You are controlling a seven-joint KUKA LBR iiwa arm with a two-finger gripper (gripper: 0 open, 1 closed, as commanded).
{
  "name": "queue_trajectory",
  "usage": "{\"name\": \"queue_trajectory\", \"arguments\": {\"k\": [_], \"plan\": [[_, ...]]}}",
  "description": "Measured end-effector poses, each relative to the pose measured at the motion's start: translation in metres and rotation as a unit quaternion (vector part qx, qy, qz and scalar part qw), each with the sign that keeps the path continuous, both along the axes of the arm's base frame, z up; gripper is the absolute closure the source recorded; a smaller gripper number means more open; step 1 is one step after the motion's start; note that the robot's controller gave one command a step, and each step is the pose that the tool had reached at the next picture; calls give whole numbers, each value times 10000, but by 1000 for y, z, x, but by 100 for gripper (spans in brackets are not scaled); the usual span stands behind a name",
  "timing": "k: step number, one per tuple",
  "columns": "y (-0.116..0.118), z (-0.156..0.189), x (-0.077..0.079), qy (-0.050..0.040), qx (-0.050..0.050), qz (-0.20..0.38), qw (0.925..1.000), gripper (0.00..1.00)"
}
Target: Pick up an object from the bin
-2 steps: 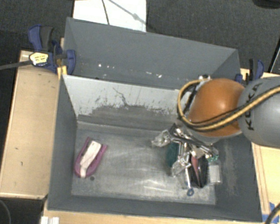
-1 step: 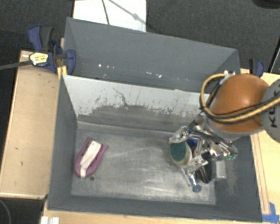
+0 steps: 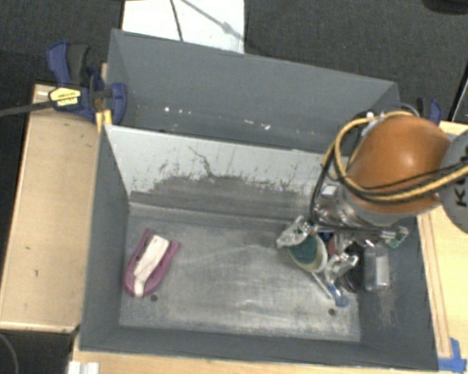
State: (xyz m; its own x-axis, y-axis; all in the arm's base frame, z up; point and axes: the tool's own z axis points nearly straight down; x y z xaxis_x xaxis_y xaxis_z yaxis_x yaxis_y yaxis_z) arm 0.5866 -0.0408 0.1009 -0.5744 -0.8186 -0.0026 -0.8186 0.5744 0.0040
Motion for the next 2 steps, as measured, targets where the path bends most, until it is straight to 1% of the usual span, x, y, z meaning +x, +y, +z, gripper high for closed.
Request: {"name": "queue_trajectory", "arguments": {"k": [1, 2], "plan": [[21, -28, 6, -7, -25, -1565, 9877, 0], [-5, -27, 5, -24, 28, -1818, 9833, 0]]}}
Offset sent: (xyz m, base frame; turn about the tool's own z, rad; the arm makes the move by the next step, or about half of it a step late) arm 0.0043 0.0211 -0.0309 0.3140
